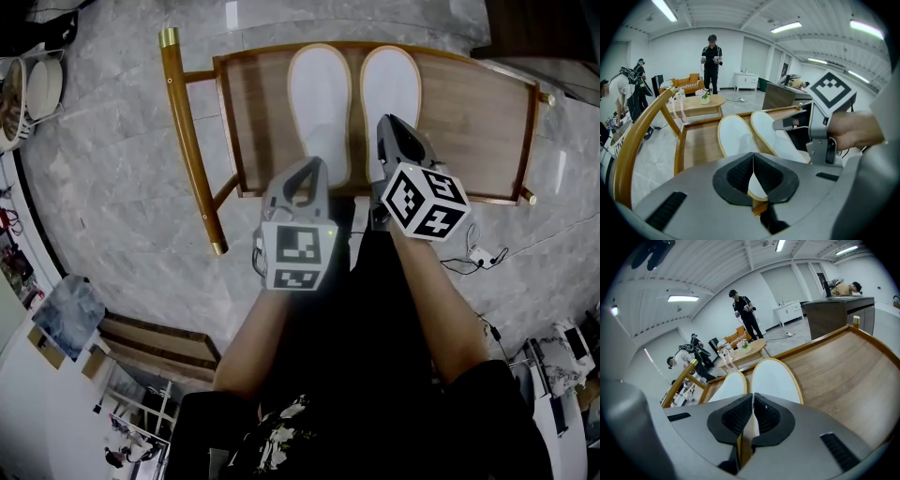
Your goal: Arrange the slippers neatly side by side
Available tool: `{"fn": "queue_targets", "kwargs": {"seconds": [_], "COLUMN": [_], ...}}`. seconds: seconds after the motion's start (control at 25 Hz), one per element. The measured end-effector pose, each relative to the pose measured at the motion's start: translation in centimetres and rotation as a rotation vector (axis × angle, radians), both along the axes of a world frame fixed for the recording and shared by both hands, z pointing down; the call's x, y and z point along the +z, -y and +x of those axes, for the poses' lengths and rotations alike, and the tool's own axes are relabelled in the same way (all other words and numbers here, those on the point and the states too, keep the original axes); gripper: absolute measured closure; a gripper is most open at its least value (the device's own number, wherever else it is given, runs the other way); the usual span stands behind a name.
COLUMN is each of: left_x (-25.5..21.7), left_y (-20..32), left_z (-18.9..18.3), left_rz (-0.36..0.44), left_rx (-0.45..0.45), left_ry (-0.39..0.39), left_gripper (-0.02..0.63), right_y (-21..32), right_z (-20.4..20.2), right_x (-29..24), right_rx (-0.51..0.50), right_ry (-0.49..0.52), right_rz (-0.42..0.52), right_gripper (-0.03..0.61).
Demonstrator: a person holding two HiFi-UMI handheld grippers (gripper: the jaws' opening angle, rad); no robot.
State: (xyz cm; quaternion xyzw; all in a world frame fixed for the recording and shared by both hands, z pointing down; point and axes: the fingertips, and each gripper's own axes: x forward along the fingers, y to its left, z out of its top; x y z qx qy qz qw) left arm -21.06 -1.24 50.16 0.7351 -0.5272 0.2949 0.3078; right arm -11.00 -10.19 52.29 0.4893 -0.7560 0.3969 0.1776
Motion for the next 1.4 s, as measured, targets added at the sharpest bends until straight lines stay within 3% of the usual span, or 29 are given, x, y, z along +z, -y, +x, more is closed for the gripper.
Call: {"fn": "queue_targets", "kwargs": {"seconds": [0.4, 0.48, 0.52, 0.8, 0.88, 1.08, 1.28, 1.4], "left_x": [0.3, 0.2, 0.0, -2.8, -4.2, -8.3, -13.8, -17.6], "left_y": [-0.6, -0.6, -0.5, 0.6, 1.1, 1.7, 2.2, 3.0], "left_z": [-0.7, -0.7, -0.6, -0.3, 0.1, 0.6, 1.4, 1.0], "left_rz": [-0.007, -0.001, 0.003, 0.060, 0.082, 0.179, 0.315, 0.417], "left_rx": [0.003, 0.007, 0.009, 0.033, 0.042, 0.052, 0.039, 0.015], "left_ry": [0.008, 0.007, 0.007, 0.017, 0.018, 0.016, -0.019, -0.023], "left_gripper": [0.609, 0.609, 0.609, 0.609, 0.609, 0.609, 0.611, 0.611], "right_y": [-0.5, -0.6, -0.7, -1.3, -1.5, -3.0, -5.0, -5.2], "right_z": [-1.7, -1.8, -1.8, -0.8, -0.2, 0.6, 0.3, 0.2], "right_x": [0.1, -0.2, -0.4, -3.4, -4.6, -8.4, -13.7, -17.6], "right_rx": [-0.054, -0.083, -0.099, -0.163, -0.190, -0.241, -0.325, -0.325], "right_ry": [0.028, 0.027, 0.018, -0.044, -0.090, -0.169, -0.242, -0.222], "right_rz": [0.031, 0.045, 0.054, 0.120, 0.154, 0.255, 0.414, 0.497], "right_gripper": [0.565, 0.467, 0.451, 0.455, 0.484, 0.568, 0.578, 0.578]}}
